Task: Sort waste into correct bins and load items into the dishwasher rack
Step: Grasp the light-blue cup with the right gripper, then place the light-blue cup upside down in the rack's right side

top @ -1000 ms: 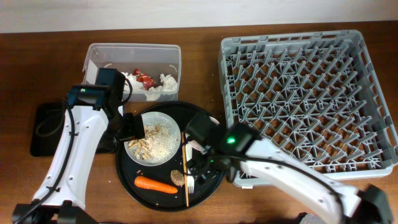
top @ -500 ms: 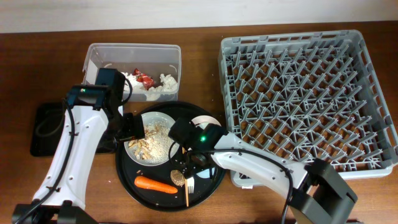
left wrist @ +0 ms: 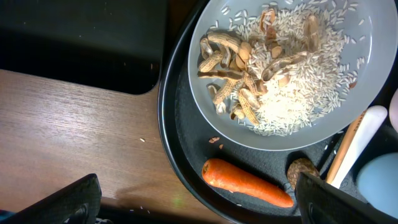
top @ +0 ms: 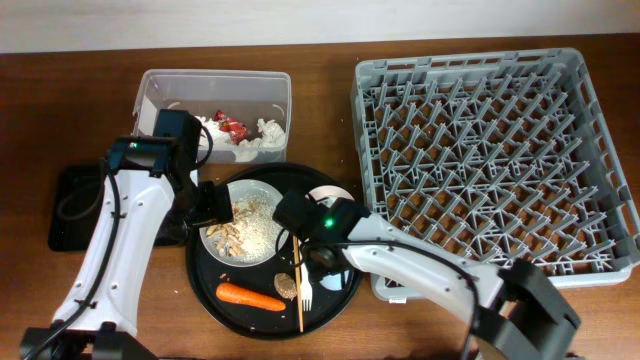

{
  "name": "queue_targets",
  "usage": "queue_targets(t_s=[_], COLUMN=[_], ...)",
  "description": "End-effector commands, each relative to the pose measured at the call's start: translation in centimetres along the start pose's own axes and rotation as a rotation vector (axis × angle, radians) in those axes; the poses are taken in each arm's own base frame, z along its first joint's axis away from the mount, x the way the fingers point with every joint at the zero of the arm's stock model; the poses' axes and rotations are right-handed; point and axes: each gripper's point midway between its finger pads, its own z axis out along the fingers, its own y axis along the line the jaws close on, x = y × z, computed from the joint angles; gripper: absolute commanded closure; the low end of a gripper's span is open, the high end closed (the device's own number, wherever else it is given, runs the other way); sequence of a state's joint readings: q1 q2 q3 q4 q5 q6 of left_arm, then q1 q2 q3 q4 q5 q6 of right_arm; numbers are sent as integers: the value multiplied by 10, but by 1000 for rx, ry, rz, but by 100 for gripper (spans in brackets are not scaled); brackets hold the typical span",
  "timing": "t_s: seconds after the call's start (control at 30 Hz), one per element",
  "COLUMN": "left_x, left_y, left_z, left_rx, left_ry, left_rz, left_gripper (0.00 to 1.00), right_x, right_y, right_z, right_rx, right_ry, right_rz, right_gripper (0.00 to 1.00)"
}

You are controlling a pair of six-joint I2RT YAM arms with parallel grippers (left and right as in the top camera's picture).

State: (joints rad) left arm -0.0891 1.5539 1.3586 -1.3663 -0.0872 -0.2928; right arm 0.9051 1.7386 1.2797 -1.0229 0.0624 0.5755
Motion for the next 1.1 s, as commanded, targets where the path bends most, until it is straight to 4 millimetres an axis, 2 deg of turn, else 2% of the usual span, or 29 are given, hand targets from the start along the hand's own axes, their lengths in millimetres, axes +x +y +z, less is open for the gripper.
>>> queue_targets(t_s=[0.0,0.03,0.07,0.1,0.13,0.2,0.23,0.27,0.3,0.37,0.47,0.57,0.7,0.77,0.93,0.97,1.0,1.07], left_x=[-1,-1,-1,-1,-1,-1,-1,-1,-1,-2,-3,-3,-3,-2,-3,-3,-3,-3], left_y=[4,4,4,4,4,4,4,4,4,4,3,3,3,4,3,3,3,3], left_z=[-2,-2,-2,-2,-2,-2,-2,-2,-2,-2,-2,-2,-2,-2,-2,-2,-2,-2], left_rx=[-11,-11,-11,-11,-11,-11,-11,-11,-11,-10,-8,-9,-9,-9,-9,-9,-8,-8], left_ry=[-15,-15,-15,-15,-15,-16,-17,-17,-17,-20,-24,-23,-22,-22,-23,-23,-24,-24], left_rz=[-19,-19,-19,-19,-19,-19,-19,-19,-19,-19,-20,-20,-20,-20,-20,-20,-20,-20], left_gripper=[1,1,1,1,1,1,1,1,1,1,1,1,1,1,1,1,1,1], right_x=[-28,-34,-40,-42,-43,-34,-26,-19,-6,10,46,75,87,91,86,83,80,79], right_y=[-15,-29,-57,-71,-104,-172,-214,-242,-281,-320,-374,-420,-445,-455,-458,-456,-454,-454], right_z=[-70,-94,-122,-132,-148,-165,-168,-168,-168,-169,-165,-155,-129,-109,-65,-60,-59,-59], right_rx=[-5,-17,-27,-27,-14,48,100,136,182,235,299,340,335,324,240,211,191,189], right_ry=[-191,-238,-293,-319,-360,-387,-386,-375,-361,-343,-295,-258,-180,-120,-14,-13,-17,-21], right_rz=[47,88,159,183,252,418,491,547,637,708,877,1047,1117,1140,1146,1146,1145,1142], right_gripper=[40,40,42,43,43,46,46,47,47,47,46,47,47,46,45,41,25,29])
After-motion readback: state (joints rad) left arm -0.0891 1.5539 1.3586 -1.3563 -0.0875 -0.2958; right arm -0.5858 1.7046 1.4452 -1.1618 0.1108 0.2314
